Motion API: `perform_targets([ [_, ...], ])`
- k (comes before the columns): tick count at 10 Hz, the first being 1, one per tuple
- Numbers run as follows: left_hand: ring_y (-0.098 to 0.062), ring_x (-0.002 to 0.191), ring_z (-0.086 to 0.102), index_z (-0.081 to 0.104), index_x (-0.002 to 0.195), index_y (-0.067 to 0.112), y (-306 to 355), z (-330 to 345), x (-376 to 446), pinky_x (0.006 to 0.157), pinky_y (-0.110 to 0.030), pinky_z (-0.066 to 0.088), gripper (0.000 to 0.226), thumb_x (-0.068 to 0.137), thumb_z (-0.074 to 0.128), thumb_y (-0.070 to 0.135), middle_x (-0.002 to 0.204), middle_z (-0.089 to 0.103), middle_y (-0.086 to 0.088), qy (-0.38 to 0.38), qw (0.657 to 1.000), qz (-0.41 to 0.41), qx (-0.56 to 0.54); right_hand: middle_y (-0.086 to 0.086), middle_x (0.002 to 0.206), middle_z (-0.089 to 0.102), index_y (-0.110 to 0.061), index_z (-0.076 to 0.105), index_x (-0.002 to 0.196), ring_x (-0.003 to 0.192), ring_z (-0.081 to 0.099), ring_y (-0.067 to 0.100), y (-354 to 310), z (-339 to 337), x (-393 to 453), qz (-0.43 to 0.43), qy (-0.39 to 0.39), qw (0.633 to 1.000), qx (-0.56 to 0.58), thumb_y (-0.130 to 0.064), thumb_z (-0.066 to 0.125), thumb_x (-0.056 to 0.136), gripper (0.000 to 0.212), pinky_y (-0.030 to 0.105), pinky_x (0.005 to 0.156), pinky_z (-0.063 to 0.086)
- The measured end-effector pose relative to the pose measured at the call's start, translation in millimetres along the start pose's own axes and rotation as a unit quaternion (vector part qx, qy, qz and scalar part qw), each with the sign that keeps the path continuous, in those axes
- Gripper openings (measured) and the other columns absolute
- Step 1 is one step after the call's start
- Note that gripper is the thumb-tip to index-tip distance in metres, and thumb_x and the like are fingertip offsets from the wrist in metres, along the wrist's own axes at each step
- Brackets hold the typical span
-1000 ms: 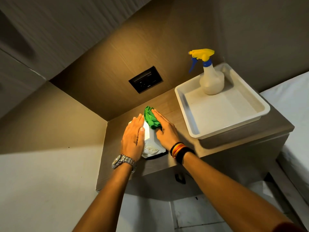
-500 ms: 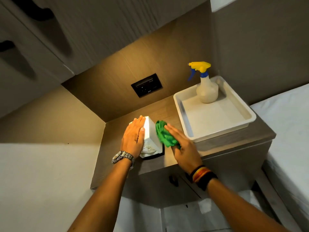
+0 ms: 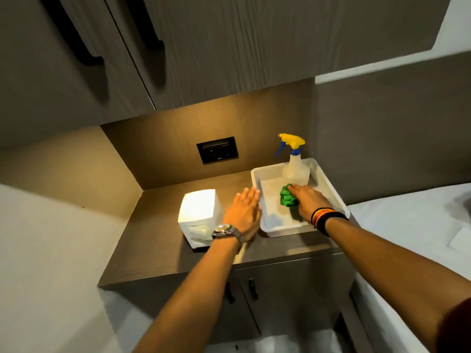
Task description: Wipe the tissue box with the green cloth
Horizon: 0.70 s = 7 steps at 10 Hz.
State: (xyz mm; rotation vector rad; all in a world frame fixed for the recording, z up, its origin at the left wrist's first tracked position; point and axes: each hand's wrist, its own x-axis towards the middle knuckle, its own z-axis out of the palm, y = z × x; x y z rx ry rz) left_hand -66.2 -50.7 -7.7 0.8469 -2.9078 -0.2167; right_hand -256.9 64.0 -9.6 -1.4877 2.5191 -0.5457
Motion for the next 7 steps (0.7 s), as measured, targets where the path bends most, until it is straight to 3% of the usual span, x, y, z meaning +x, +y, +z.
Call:
perform_targets([
  [1,-0.024,0.158,0.003,0.009,0.164,0.012,22,35,9,0.126,-0.036,0.0,0.059,0.111,0.024,0.034,0.172,0.005,-0.009,-0.041,0.999,-0.019,0.004,0.013,0.148,0.046,-0.024,0.039,0.143,0.129,0.048,0.037,4,8,0,0.038,-0.121,0.992,0.002,-0.022,0.055,0.092,0.054,0.042,0.108,0.041],
  [2,-0.022,0.158,-0.002,0.005,0.164,0.013,27,51,10,0.125,-0.034,-0.002,0.06,0.112,0.025,0.033,0.172,-0.001,-0.007,-0.035,0.998,-0.044,-0.016,0.007,0.165,0.003,-0.017,0.007,0.155,0.151,0.006,0.035,6,19,13,0.043,-0.247,0.965,-0.069,-0.046,0.043,0.094,0.076,0.05,0.121,0.011],
  [3,-0.022,0.158,-0.005,0.0,0.164,0.015,27,56,12,0.123,-0.032,-0.006,0.061,0.111,0.025,0.033,0.172,-0.005,-0.007,-0.032,0.998,-0.05,-0.02,0.002,0.164,-0.015,-0.019,-0.006,0.154,0.151,-0.011,0.029,8,29,16,0.045,-0.28,0.954,-0.096,-0.056,0.025,0.094,0.078,0.055,0.12,-0.001],
  [4,-0.023,0.158,-0.008,-0.002,0.163,0.014,25,52,13,0.122,-0.033,-0.011,0.062,0.111,0.025,0.034,0.171,-0.007,-0.008,-0.022,0.999,-0.039,0.005,0.001,0.163,-0.018,-0.019,-0.008,0.154,0.151,-0.013,0.027,8,30,11,0.039,-0.271,0.956,-0.104,-0.056,0.019,0.095,0.075,0.054,0.12,-0.003],
  [5,-0.021,0.156,-0.01,0.002,0.163,0.013,29,32,4,0.12,-0.031,-0.015,0.064,0.107,0.016,0.041,0.17,-0.006,-0.007,0.029,0.999,-0.027,-0.008,0.002,0.165,-0.006,-0.019,0.001,0.155,0.152,-0.003,0.025,3,14,-3,0.026,-0.218,0.974,-0.051,-0.05,0.017,0.097,0.068,0.054,0.121,0.0],
  [6,-0.02,0.154,-0.002,0.016,0.162,0.01,34,0,-8,0.128,-0.04,0.0,0.067,0.104,0.011,0.043,0.169,0.006,-0.008,0.124,0.991,0.029,-0.029,0.005,0.163,0.019,-0.02,0.02,0.153,0.15,0.018,0.025,-2,2,-46,0.004,-0.06,0.994,0.088,-0.039,0.034,0.099,0.059,0.051,0.122,0.011],
  [7,-0.03,0.156,0.017,0.032,0.158,0.006,38,-37,-11,0.127,-0.047,0.016,0.062,0.106,0.022,0.038,0.167,0.023,-0.015,0.197,0.976,0.096,0.017,0.005,0.139,0.057,-0.025,0.056,0.132,0.131,0.051,0.022,-20,-21,-114,0.02,0.088,0.93,0.355,-0.025,0.06,0.093,0.039,0.039,0.108,0.046],
])
